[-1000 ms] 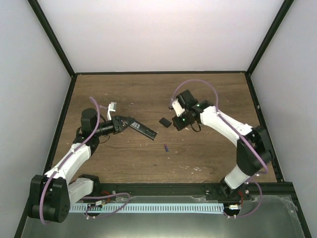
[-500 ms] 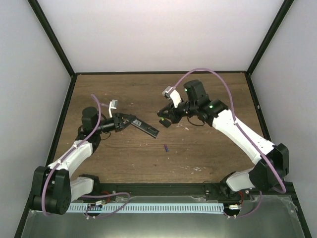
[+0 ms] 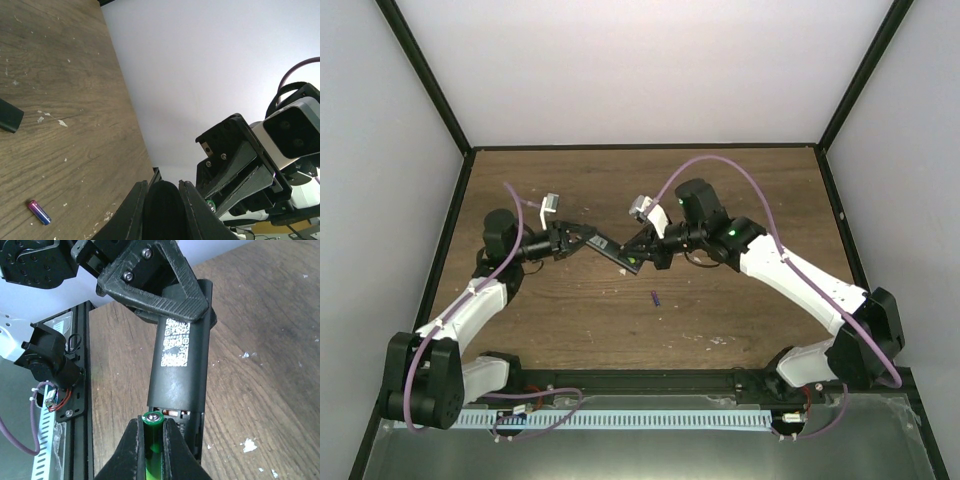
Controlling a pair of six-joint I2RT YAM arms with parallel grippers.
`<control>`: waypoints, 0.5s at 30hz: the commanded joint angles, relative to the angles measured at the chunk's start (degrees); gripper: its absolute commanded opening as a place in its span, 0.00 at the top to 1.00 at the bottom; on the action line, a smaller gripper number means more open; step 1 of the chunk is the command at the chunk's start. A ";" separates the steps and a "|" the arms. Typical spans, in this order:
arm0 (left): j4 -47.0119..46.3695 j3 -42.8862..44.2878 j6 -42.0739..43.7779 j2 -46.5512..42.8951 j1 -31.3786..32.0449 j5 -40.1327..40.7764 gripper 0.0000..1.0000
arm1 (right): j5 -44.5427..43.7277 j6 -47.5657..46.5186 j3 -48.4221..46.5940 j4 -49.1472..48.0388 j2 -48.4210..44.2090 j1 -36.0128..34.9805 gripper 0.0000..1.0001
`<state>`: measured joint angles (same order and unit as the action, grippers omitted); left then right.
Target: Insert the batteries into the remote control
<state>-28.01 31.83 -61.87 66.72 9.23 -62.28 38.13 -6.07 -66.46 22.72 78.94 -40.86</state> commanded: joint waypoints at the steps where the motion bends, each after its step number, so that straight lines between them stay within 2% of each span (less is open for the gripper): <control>1: -1.52 1.38 -1.01 -0.16 0.43 -1.52 1.00 | 0.51 -2.54 -0.22 -3.16 -0.84 -0.69 0.99; 15: -2.82 1.29 -2.23 -0.10 0.43 -1.70 1.00 | 1.52 -5.20 0.01 -0.17 0.50 -1.22 0.99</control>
<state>-28.23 31.83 -63.31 66.72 9.43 -63.26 38.46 -9.76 -66.46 21.47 79.11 -41.54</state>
